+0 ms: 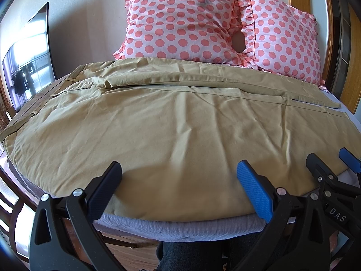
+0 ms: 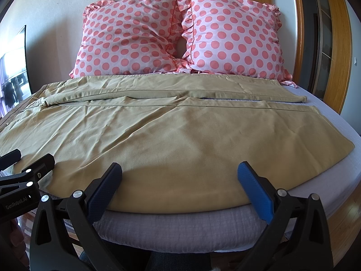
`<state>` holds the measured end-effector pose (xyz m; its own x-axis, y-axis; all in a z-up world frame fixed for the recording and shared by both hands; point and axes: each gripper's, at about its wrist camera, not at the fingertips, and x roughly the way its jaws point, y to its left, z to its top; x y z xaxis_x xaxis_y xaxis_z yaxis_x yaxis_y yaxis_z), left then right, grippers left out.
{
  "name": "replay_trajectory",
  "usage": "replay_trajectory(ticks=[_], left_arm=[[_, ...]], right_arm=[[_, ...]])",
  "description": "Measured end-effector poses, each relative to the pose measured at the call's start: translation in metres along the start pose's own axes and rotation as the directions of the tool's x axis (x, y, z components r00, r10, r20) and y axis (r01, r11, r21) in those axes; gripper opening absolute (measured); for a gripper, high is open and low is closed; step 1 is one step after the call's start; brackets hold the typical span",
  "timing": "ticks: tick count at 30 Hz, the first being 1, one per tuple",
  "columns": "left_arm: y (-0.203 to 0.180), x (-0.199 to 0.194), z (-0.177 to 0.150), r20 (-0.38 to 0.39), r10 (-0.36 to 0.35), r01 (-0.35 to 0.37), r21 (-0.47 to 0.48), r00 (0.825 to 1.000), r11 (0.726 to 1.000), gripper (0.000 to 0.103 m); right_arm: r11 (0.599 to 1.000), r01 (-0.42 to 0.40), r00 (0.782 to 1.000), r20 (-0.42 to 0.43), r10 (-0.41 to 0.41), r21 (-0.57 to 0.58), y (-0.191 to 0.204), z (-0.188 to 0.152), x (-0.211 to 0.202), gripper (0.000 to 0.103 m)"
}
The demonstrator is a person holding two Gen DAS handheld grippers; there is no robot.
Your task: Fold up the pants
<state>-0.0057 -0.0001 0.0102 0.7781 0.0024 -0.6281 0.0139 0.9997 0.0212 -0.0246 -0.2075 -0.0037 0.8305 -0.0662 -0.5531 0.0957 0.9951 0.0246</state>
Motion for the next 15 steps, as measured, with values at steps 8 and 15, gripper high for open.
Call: replay_trajectory(ticks=[8, 15], left_arm=[[-0.0001, -0.0003, -0.0002, 0.004, 0.000, 0.000, 0.000, 1.000, 1.000, 0.101], [0.0005, -0.0012, 0.0009, 0.004, 0.000, 0.000, 0.000, 1.000, 1.000, 0.101]], right_arm=[[1.000, 0.000, 1.000, 0.001, 0.000, 0.000, 0.0000, 0.0002, -0.0001, 0.102], [1.000, 0.000, 1.000, 0.002, 0.000, 0.000, 0.0001, 0.0005, -0.0004, 0.102]])
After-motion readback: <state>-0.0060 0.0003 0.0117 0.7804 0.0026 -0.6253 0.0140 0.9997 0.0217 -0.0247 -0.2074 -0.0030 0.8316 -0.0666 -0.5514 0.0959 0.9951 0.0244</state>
